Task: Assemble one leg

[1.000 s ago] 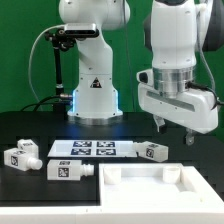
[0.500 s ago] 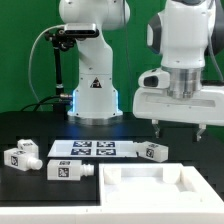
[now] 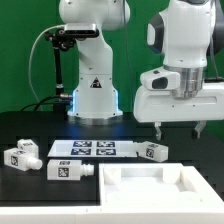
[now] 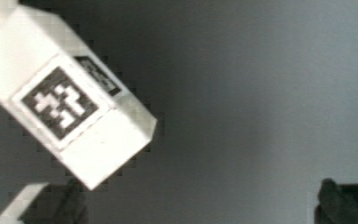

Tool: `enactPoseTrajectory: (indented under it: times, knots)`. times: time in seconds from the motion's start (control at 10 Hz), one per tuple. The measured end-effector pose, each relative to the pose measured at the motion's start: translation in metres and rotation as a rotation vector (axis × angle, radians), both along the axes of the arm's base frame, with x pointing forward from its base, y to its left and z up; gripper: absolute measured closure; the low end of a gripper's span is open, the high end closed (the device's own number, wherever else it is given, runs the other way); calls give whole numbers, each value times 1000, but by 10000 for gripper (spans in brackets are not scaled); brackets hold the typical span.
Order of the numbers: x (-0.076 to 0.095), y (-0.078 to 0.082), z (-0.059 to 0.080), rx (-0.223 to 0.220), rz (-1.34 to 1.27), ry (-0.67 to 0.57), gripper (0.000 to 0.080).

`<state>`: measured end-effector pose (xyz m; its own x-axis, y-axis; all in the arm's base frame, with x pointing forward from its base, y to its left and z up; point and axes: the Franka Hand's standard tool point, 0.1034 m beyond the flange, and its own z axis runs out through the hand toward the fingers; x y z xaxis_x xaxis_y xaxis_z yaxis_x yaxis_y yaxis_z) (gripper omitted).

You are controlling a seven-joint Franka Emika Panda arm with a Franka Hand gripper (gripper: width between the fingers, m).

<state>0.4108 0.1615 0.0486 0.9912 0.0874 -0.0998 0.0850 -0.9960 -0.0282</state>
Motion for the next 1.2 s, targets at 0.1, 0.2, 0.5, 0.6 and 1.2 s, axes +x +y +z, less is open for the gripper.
enactPoseTrajectory:
  times: [0.1, 0.2, 0.5, 0.6, 1.2]
  knots:
    - [0, -7, -1, -1, 89, 23, 151]
    - [1, -13, -2, -5, 134, 60, 151]
    - [0, -9, -7, -84, 158, 99, 151]
    - [-10, -11, -7, -96, 159, 171, 151]
    - [6, -28, -1, -236, 287, 607, 151]
